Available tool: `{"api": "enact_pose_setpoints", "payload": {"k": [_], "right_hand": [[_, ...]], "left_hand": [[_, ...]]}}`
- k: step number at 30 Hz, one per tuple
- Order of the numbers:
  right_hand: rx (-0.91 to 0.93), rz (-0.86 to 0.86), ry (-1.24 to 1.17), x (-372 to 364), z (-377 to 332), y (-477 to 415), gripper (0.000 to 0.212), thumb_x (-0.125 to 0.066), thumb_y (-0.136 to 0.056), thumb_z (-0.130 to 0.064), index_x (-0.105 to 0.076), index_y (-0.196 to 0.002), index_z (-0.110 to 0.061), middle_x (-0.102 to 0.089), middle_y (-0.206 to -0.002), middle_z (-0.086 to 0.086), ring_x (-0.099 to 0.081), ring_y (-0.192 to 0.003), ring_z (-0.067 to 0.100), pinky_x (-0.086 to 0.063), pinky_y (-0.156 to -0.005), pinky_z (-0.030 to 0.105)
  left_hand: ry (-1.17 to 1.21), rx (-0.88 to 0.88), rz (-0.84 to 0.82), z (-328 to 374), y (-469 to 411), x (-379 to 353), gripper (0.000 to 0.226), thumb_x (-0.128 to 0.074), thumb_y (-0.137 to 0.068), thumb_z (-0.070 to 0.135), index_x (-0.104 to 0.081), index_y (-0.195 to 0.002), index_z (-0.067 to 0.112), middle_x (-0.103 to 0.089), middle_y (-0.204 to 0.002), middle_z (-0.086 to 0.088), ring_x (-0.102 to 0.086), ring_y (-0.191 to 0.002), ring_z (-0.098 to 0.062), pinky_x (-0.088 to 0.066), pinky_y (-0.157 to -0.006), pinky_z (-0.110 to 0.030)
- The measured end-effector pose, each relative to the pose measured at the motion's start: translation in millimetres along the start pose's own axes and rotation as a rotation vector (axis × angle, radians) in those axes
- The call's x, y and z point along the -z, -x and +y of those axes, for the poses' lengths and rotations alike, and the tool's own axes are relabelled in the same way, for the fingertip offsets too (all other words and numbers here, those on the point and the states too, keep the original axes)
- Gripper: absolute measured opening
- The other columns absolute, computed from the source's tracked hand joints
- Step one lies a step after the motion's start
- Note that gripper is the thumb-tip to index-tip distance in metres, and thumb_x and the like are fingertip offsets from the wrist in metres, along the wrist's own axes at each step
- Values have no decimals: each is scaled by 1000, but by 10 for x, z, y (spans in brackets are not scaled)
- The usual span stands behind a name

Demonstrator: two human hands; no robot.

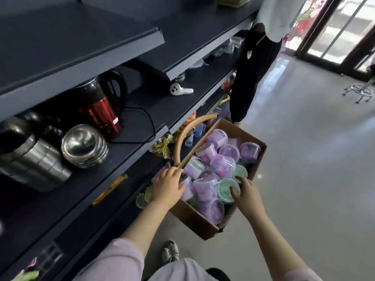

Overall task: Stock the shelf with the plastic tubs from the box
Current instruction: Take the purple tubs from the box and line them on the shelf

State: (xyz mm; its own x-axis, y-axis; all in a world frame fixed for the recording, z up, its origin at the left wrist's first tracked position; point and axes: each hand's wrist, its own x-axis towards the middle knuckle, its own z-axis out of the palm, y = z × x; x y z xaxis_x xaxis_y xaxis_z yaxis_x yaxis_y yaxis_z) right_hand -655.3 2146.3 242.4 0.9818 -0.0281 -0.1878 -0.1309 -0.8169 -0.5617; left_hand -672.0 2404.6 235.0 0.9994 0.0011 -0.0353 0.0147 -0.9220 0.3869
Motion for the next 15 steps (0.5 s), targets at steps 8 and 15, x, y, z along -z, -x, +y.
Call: {"api": "enact_pose_setpoints", "payload": {"k": [8, 15], "right_hand": [[23, -186, -60, -480, 329, -697, 50, -66, -89, -25, -51, -136, -16, -51, -139, 7, -44, -131, 25, -34, -109, 34], [177, -482, 93, -992, 610, -1462, 48, -61, -91, -41, -52, -137, -31, -42, -150, 2, -39, -136, 26, -30, -110, 40]], "left_hand": [[158, 229, -194, -283, -478, -693, 49, -56, -91, 35, -48, -135, 17, -47, -139, -2, -45, -123, -27, -38, -96, -36], [462, 500, -221, -318, -773, -1377, 47, -62, -90, 28, -51, -133, 13, -54, -135, -8, -50, -121, -25, -44, -97, -38]]}}
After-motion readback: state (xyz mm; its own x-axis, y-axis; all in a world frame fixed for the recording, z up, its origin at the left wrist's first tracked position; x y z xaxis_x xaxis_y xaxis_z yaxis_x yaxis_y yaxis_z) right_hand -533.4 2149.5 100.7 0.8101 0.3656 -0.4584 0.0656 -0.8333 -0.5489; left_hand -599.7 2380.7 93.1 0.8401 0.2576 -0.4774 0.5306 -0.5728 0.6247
